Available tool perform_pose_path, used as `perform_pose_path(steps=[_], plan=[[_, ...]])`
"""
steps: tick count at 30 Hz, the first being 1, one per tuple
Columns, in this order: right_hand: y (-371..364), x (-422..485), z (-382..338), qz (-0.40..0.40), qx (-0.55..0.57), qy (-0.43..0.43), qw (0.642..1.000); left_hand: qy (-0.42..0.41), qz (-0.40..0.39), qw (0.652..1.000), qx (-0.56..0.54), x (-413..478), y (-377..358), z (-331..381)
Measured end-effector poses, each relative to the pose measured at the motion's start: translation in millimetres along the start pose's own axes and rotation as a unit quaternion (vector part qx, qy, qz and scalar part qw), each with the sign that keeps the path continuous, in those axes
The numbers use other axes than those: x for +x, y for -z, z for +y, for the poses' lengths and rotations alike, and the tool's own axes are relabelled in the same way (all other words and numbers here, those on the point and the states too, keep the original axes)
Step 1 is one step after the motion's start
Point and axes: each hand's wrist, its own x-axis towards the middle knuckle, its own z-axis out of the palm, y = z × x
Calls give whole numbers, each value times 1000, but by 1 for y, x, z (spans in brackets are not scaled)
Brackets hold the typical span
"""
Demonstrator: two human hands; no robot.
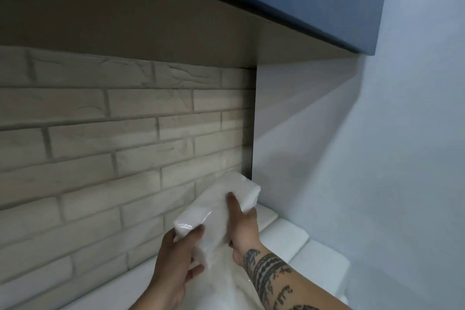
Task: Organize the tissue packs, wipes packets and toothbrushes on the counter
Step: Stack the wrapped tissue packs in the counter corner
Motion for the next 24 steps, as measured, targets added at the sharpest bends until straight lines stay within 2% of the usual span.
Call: perform_pose_path(steps=[3,6,12,15,24], plan=[[-1,29,-6,2,-48,-39,998,21,4,1000,13,26,-9,4],[0,59,-11,-16,-34,-68,997,37,24,998,35,54,-23,10],[0,102,-9,-6,-50,-41,998,40,81,990,106,98,-44,22],[-3,113,-11,-6,-69,-63,996,47,116,981,152,118,-50,22],[-7,138,-9,17,-163,-83,983,74,98,979,160,144,-49,14]])
